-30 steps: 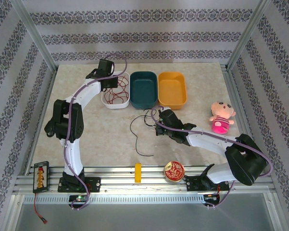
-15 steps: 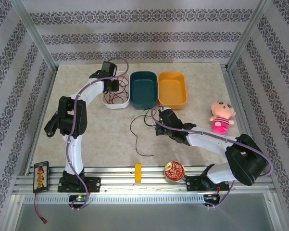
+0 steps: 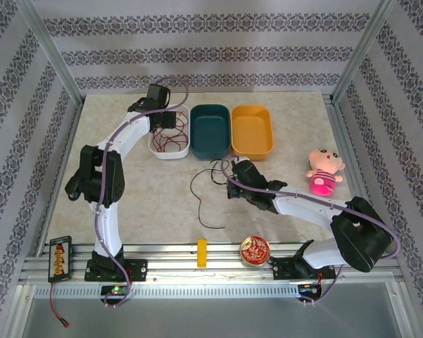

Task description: Untangle the cables

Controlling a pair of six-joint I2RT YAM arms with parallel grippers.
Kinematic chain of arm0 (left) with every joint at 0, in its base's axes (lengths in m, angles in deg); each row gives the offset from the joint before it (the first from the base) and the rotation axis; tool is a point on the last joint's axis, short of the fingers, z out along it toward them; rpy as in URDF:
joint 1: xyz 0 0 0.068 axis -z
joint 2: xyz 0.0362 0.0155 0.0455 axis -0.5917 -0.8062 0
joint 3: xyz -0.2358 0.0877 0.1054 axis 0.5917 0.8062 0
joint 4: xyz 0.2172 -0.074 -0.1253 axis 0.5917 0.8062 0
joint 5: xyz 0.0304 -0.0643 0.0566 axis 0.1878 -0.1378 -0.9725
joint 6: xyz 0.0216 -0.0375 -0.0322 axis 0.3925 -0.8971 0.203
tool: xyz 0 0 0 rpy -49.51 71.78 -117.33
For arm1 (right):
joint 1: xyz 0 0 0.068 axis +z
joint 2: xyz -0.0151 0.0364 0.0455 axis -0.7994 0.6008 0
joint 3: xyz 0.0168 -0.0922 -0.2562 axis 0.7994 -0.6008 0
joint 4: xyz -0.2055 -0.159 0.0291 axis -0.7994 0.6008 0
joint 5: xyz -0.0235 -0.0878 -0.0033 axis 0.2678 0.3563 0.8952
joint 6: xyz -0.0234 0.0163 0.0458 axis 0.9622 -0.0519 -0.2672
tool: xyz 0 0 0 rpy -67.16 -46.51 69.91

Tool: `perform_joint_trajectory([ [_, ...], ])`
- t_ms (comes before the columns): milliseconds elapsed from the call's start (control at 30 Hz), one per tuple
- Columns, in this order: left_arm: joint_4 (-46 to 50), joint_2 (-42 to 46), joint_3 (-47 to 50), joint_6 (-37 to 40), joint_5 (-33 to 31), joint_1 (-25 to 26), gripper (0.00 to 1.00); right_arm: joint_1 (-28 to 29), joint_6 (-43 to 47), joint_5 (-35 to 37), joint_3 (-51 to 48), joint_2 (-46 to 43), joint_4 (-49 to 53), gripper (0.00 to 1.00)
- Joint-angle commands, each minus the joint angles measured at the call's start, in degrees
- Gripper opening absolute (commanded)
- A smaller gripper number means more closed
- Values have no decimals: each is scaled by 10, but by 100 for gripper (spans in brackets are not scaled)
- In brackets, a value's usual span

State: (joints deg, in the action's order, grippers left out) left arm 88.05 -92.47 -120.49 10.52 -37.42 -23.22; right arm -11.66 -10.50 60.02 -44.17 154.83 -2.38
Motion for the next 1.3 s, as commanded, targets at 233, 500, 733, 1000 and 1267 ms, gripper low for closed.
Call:
perform_joint_trajectory([
  [233,-28,261,222,-45,14,55,87,2,-28,31,18,-27,39,12],
  [500,-94,417,432,-140,75,88,88,-2,-37,28,27,-60,62,10],
  [733,-198,439,524,-155,70,211,88,-9,-71,34,40,-73,101,17],
  [1000,-270,300,470,-104,99,282,71,-60,-115,20,36,-94,128,36],
  [1267,-252,170,371,-66,133,290,63,-137,-136,-49,17,-78,97,40],
])
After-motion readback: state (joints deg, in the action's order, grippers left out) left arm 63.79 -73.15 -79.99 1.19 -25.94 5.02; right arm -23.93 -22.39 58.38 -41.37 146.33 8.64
